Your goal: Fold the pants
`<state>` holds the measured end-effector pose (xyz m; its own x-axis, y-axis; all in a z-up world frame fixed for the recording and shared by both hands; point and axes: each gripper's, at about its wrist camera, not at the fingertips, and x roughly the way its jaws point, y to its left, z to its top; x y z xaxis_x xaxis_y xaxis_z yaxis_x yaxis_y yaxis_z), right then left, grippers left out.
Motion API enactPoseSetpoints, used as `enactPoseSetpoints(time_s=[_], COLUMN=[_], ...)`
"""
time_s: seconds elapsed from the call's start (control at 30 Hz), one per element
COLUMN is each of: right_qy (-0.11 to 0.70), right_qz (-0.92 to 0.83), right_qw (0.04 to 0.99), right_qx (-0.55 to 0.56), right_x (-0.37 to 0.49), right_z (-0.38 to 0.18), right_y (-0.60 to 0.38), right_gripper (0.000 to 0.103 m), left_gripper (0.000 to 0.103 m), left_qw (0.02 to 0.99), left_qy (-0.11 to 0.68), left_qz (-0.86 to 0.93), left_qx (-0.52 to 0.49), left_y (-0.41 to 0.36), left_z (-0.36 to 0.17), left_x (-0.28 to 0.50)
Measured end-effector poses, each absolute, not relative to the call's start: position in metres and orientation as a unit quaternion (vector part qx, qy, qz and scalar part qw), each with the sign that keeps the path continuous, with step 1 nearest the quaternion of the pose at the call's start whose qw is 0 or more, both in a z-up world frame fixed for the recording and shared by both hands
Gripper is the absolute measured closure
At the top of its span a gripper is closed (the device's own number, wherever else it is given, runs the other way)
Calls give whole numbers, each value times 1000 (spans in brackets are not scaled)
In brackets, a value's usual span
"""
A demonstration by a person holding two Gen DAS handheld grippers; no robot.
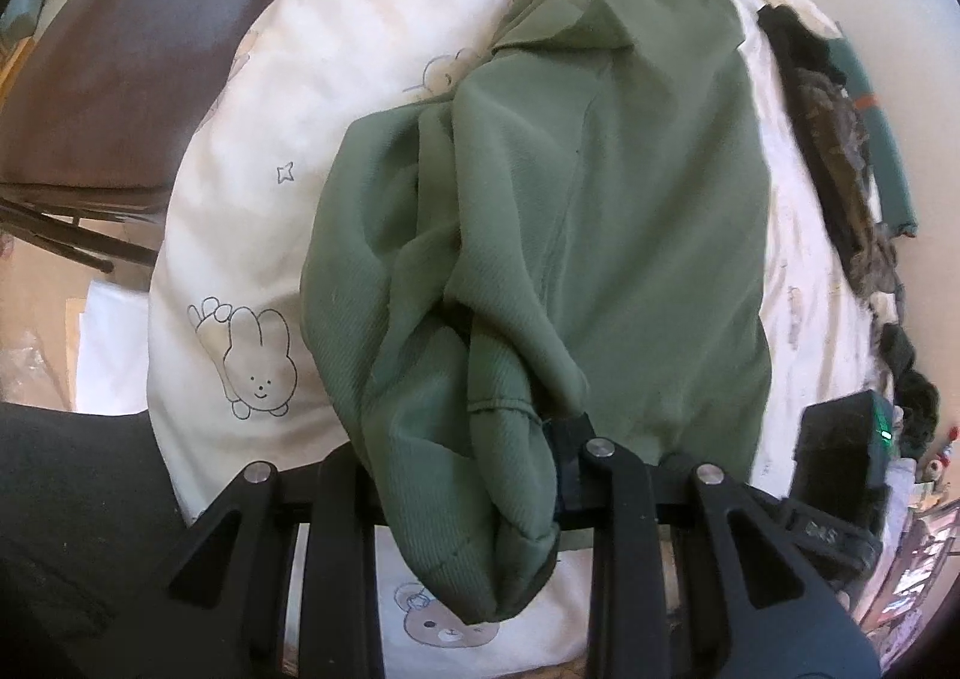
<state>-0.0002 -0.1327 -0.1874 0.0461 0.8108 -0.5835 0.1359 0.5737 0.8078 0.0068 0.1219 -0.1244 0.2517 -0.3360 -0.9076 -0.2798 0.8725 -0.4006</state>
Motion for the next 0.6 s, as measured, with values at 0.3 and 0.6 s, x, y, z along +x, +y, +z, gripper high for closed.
enactPoseSetpoints(time_s=[0.3, 0.6], right_qy=[488, 312], right_qz=[337, 370], right_qw=[732, 821], right_qx=[335, 304], right_x=[-7, -11], right_z=[-26, 189], right_y=[-157, -194], right_gripper=[94, 94], left_gripper=[80, 80], left_qw=[788, 856], left_qy=[500, 316], left_qz=[-146, -258], left_qx=[-329, -318], left_y=[129, 101], left_z=[4, 218], left_x=[-23, -27])
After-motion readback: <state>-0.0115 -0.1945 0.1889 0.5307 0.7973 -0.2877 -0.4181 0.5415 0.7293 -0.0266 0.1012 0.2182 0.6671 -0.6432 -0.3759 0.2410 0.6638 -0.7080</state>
